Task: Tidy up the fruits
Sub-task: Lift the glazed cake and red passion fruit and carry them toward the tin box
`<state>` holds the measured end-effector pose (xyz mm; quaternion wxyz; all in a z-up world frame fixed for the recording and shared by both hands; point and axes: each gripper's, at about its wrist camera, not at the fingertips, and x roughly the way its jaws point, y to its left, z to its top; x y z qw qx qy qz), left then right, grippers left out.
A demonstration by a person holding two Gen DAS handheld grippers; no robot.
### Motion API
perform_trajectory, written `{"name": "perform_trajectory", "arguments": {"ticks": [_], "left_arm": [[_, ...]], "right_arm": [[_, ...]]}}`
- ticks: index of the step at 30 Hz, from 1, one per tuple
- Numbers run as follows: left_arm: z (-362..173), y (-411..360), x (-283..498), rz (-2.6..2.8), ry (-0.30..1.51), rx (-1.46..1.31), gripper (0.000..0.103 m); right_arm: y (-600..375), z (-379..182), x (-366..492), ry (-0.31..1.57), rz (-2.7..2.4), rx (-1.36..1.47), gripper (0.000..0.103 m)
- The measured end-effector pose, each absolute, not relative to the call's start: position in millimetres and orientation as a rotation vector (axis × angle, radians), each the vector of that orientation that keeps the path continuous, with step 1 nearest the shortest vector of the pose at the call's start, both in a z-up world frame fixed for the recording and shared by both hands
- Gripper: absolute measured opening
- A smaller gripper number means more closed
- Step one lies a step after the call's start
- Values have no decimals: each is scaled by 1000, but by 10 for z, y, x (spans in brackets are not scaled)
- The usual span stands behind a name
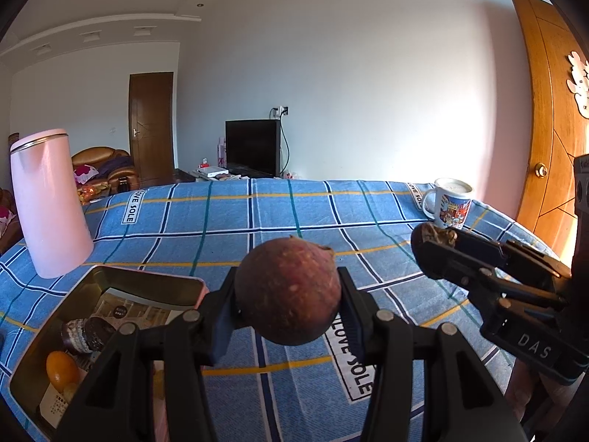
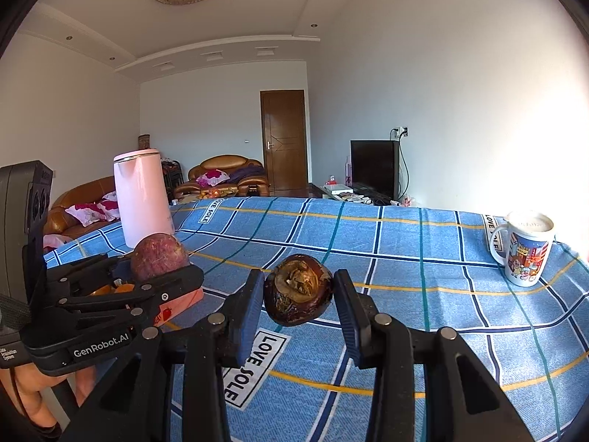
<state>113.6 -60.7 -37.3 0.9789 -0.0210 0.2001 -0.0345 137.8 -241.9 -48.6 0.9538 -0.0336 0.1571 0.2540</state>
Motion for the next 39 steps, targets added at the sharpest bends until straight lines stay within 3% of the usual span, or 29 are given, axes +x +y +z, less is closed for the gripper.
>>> {"name": "perform_trajectory", "arguments": {"ticks": [39], "left_arm": [[-377, 225, 718, 50, 394, -125, 52]], "right_arm": [[-1391, -402, 1268, 336, 710, -113, 41]]}}
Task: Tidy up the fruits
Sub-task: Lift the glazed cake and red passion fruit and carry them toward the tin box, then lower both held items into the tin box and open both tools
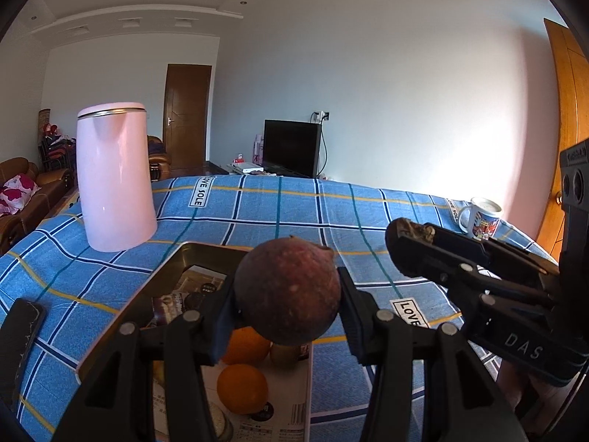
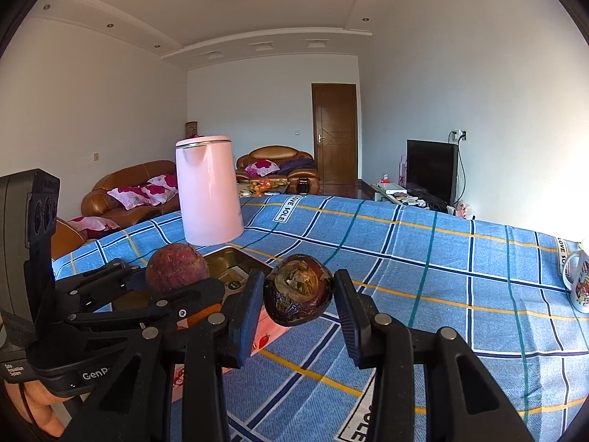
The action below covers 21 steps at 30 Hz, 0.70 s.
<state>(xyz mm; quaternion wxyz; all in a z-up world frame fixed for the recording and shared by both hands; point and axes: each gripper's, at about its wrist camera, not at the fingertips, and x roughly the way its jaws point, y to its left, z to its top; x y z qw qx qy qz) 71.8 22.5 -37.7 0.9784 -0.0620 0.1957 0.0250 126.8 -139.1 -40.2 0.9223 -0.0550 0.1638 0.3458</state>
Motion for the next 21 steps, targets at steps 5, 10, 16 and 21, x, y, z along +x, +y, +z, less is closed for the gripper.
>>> {"name": "perform_trajectory", "arguments": {"ticks": [5, 10, 16, 21], "left_arm": [[-386, 363, 665, 78, 397, -133, 52], [-391, 505, 639, 104, 402, -145, 52], [-407, 680, 618, 134, 411, -161, 52], [-444, 817, 624, 152, 431, -167, 52]], "right_arm": [[-1244, -402, 1256, 341, 737, -122, 41], [-1098, -387, 1240, 340, 761, -143, 41], [-922, -391, 1238, 347, 784, -162, 41], [-773, -444, 1268, 362, 805, -180, 41]]}}
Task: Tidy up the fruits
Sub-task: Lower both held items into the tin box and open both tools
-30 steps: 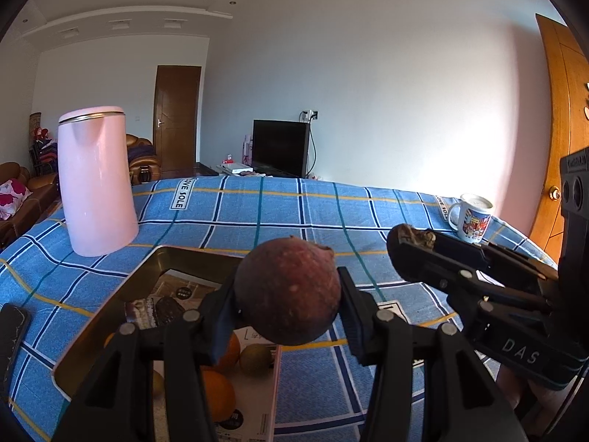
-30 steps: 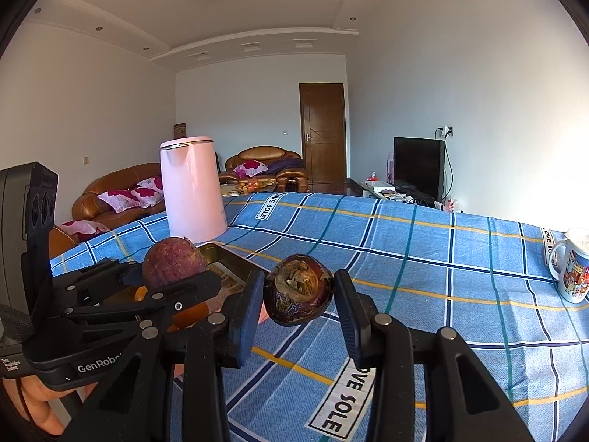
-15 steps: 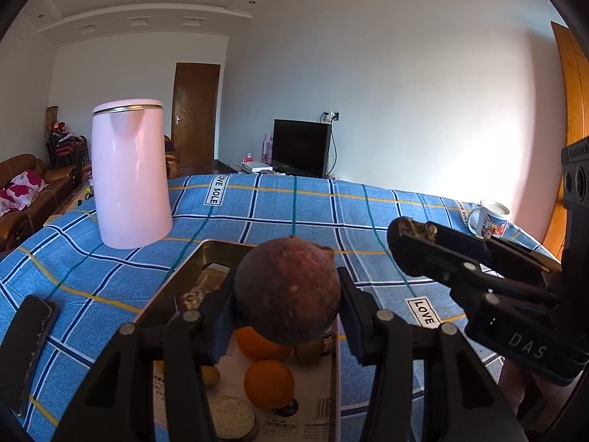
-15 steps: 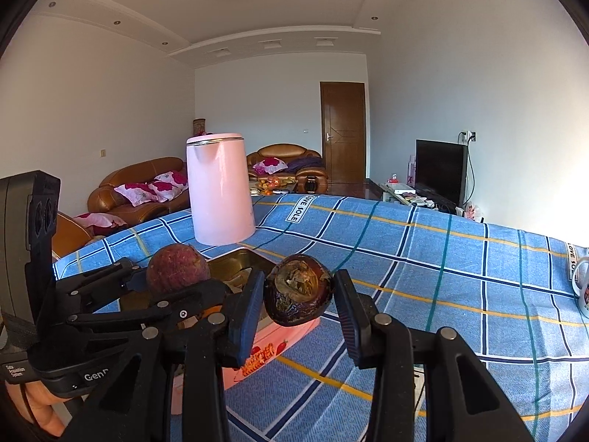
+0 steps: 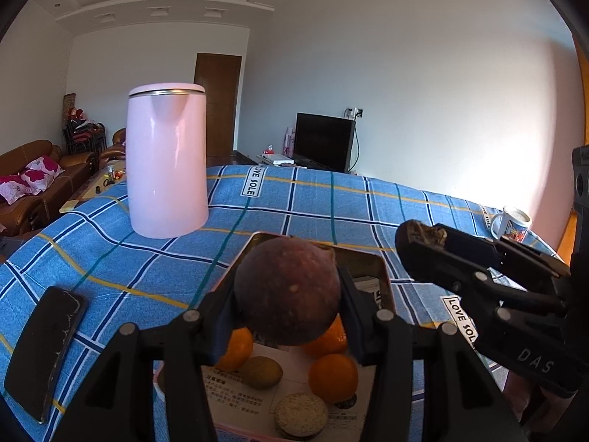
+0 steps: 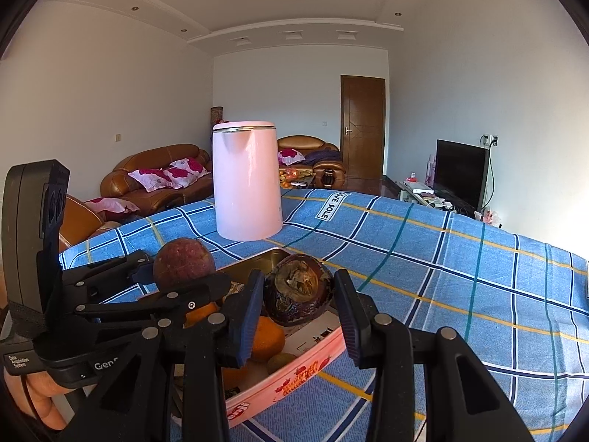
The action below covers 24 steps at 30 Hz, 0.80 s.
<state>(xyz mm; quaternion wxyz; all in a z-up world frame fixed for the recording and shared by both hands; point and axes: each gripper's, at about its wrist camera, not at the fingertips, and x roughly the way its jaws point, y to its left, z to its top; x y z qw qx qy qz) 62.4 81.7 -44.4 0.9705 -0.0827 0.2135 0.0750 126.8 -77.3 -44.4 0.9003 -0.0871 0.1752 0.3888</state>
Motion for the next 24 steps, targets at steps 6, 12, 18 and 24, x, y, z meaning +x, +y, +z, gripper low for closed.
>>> {"name": "perform_trajectory", "arguments": {"ticks": [6, 12, 18, 24], "left_arm": [[-475, 955, 603, 162, 449, -174, 52], [-529, 1109, 634, 183, 486, -184, 52], [-562, 1147, 652, 186, 510, -175, 52], [-584, 1139, 687, 184, 532, -166, 52]], "right_arm": [[-620, -510, 1331, 403, 818, -184, 41], [-430, -601, 1398, 461, 823, -198, 41], [-318, -687, 1483, 524, 808, -208, 41], [-285, -780, 1560, 588, 792, -195, 41]]}}
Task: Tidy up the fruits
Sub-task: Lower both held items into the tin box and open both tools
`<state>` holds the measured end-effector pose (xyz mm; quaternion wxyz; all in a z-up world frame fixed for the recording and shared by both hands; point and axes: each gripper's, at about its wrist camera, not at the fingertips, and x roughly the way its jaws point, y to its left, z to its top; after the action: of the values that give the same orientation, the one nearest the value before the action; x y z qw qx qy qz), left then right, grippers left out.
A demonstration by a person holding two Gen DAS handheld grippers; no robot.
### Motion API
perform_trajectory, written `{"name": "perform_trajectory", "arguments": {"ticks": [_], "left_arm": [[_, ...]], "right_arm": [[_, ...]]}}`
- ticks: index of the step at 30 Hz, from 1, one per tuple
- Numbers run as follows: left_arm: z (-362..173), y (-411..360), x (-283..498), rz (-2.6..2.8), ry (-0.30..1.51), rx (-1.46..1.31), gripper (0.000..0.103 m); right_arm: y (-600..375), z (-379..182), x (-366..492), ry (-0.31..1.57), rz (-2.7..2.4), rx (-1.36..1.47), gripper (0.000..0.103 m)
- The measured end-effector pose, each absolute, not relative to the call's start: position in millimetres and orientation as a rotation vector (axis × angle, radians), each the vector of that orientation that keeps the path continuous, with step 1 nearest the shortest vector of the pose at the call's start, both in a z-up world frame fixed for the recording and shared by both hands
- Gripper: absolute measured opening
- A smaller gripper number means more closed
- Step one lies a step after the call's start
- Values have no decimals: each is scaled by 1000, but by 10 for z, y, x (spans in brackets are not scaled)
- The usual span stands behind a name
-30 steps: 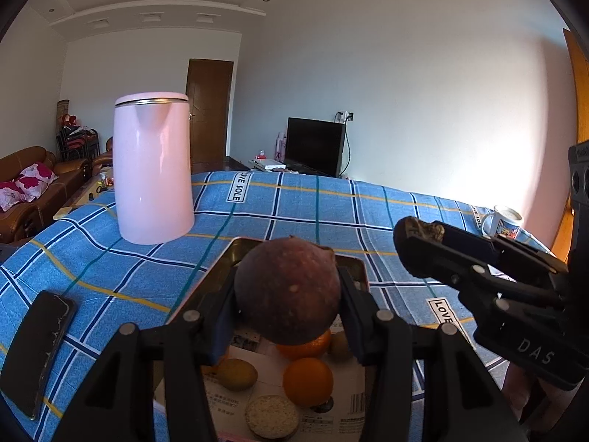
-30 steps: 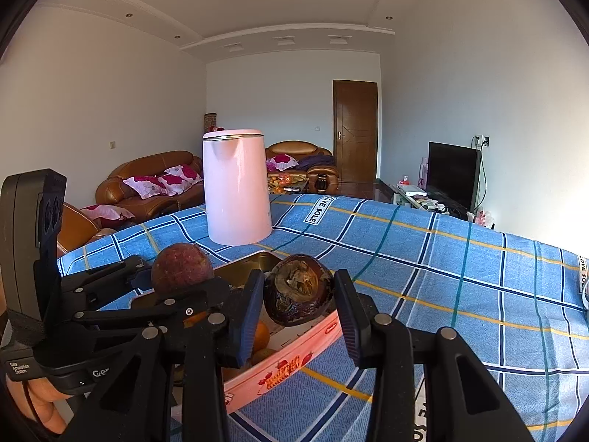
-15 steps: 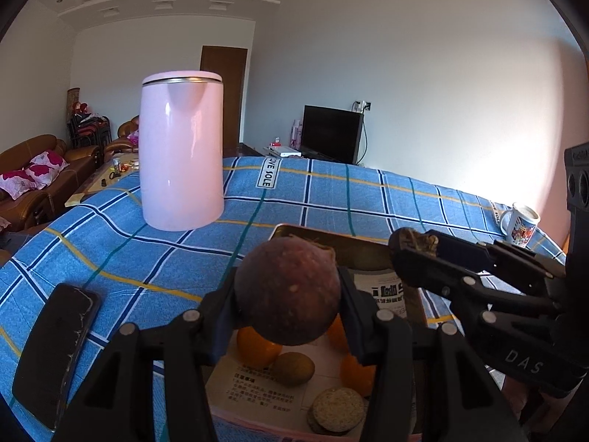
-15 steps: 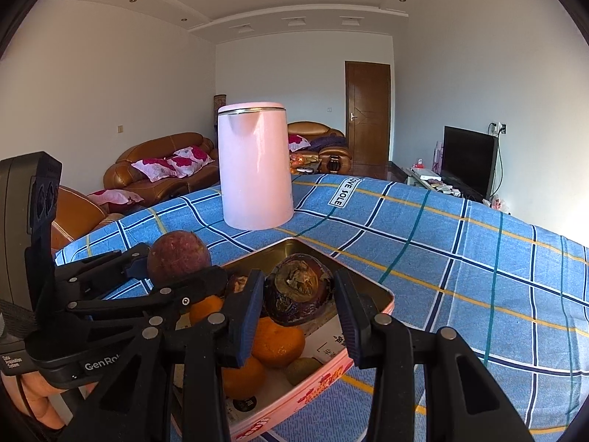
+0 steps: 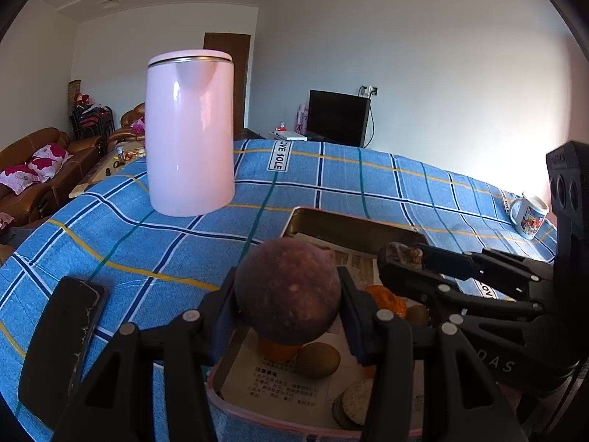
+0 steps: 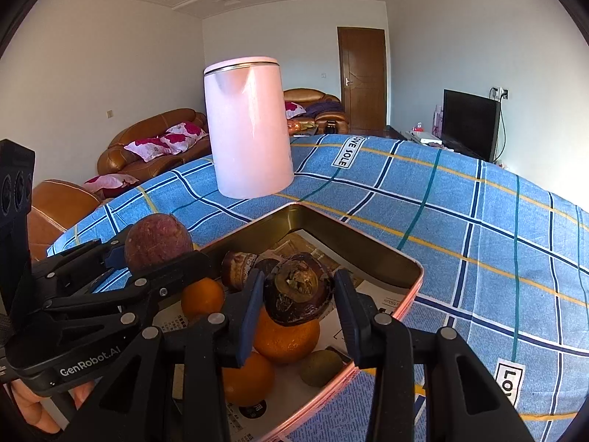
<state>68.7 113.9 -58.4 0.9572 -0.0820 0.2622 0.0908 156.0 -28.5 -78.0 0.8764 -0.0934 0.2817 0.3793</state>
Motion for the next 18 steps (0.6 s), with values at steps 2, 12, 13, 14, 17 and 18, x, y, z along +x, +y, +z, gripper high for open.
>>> {"name": "perform_trajectory", "arguments": {"ticks": [2, 12, 13, 14, 17, 18], "left_arm": [[-581, 1128, 686, 186, 534, -163, 52], [-595, 1096, 708, 184, 556, -137, 52], [-596, 1079, 722, 187, 560, -126, 52], [-595, 1065, 723, 189, 561, -119, 52], [-598, 1052, 731, 186, 564, -117, 53], [-601, 1047, 728, 184, 565, -118, 53]], "right_arm": [[-276, -815, 1581, 605, 793, -188, 41], [-268, -856, 1614, 644, 769, -198, 41], [-269, -857, 1612, 644, 768, -199, 41], [-266, -858, 1610, 643, 767, -199, 41], [-280, -863, 1606, 650, 769, -194, 41], [-289, -862, 1614, 652, 771, -190, 41]]}}
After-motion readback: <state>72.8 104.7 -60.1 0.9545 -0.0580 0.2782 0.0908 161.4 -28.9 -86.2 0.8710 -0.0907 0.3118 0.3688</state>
